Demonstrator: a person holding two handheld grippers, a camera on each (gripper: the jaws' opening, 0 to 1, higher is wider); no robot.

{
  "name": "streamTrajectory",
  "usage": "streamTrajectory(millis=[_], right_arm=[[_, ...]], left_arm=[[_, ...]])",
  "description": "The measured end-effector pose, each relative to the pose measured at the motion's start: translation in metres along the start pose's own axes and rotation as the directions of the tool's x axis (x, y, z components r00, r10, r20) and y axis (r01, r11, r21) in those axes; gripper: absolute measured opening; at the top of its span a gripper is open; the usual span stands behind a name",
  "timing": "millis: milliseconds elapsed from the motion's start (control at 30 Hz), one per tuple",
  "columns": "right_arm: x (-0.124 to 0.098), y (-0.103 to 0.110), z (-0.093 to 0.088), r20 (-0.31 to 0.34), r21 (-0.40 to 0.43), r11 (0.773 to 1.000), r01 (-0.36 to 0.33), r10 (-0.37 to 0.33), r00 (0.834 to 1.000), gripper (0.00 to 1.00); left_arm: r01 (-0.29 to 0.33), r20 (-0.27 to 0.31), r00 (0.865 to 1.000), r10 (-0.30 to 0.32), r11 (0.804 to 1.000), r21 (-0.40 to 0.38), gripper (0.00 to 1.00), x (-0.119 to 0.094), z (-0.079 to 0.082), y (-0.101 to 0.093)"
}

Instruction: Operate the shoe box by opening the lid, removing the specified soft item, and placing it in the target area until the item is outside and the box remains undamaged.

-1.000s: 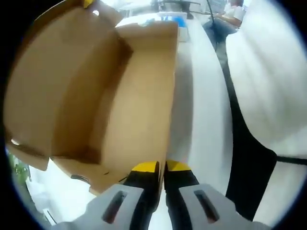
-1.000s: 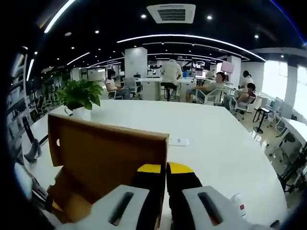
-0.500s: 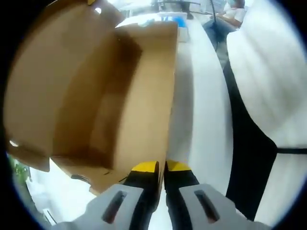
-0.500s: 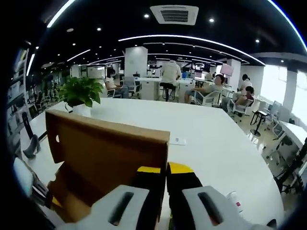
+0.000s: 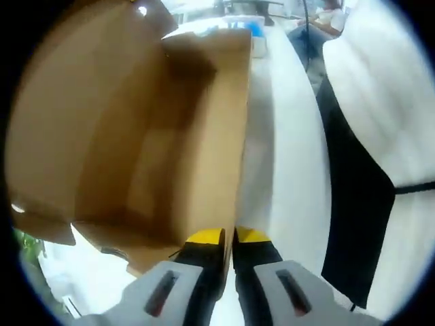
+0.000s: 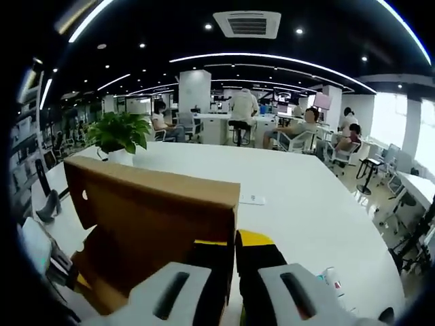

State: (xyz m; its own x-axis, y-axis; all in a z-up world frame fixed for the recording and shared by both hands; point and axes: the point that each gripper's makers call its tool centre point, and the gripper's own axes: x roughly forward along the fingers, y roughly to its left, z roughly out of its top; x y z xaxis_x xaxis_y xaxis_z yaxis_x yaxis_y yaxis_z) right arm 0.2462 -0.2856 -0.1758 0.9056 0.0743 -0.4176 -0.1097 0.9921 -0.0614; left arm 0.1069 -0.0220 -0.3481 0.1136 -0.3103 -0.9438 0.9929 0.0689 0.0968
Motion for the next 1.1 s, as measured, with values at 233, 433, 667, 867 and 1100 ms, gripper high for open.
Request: streamTrajectory(millis=[233, 433, 667, 867, 1100], right_arm=[[-0.003, 0.001, -0.001, -0.005, -0.035, 0.999, 0.008, -0.008, 1.0, 0.0], [-0.005, 0.001, -0.002, -0.002, -0.026, 1.0, -0.004, 0.004, 1.0, 0.0], [-0.006, 0.003, -0.003, -0.021, -0.109, 0.994, -0.004, 0.002, 1.0, 0.0], [-0.009, 0.006, -0.007, -0.027, -0.16, 0.987, 0.01, -0.014, 1.0, 0.0], [-0.008, 0.006, -0.005, -0.003, -0.172, 0.985, -0.006, 0.006, 1.0, 0.0]], left_arm=[[-0.037, -0.017, 0.999, 0.038, 0.998, 0.05, 0.05, 0.0, -0.003, 0.001], [-0.038, -0.017, 0.999, 0.04, 0.997, 0.062, 0.05, 0.0, -0.002, 0.002], [-0.046, -0.061, 0.997, 0.05, 0.997, 0.067, 0.06, 0.001, -0.006, 0.004], [-0.069, -0.057, 0.996, 0.07, 0.997, 0.032, 0.09, -0.001, -0.005, 0.006], [-0.162, 0.112, 0.979, 0.17, 0.984, -0.077, 0.19, -0.026, 0.023, 0.008]])
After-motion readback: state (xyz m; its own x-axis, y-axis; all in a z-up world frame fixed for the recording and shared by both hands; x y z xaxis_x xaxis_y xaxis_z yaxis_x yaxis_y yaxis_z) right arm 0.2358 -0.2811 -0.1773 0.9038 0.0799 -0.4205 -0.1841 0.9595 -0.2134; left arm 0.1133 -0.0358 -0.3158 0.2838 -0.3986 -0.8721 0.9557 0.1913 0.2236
